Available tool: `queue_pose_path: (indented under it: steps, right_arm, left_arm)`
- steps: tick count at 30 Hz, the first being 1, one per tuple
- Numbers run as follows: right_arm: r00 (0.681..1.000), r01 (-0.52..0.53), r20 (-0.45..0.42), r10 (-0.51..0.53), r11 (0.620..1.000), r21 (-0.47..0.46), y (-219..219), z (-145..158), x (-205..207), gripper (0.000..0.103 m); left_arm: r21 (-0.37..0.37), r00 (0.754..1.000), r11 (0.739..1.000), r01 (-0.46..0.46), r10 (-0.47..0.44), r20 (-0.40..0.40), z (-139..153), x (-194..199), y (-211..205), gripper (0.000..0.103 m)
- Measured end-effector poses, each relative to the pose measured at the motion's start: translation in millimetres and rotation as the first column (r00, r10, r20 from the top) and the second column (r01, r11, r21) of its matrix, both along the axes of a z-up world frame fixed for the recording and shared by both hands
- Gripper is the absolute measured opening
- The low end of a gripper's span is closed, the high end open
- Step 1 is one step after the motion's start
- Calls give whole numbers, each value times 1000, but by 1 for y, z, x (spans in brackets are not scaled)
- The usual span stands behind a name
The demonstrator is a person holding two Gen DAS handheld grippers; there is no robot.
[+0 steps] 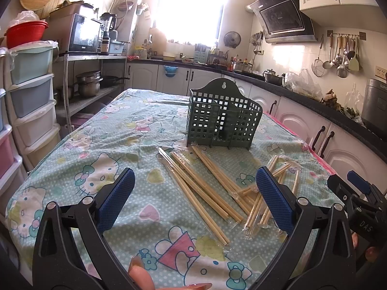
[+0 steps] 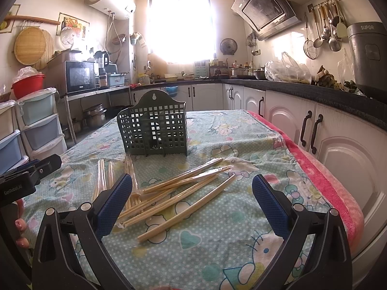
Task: Organize utensils
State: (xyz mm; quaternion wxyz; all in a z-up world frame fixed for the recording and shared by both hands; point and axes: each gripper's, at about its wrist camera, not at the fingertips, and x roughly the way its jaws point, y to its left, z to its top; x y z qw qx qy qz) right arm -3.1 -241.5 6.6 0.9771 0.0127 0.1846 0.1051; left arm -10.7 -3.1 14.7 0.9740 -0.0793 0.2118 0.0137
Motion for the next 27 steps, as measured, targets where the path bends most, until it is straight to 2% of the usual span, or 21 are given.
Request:
queue_pose_path:
  steps: [12,27]
  right_arm:
    - [1000,-9,-13,9,1000,1,1,-2,2,97]
    - [993,-94,-74,92,995,-29,12,-3,24,97]
  left_arm:
    - [-13,1000,1000,0,0,-3,2,1,1,93]
    - [-71,998,996,-56,54,-34,-7,12,24,93]
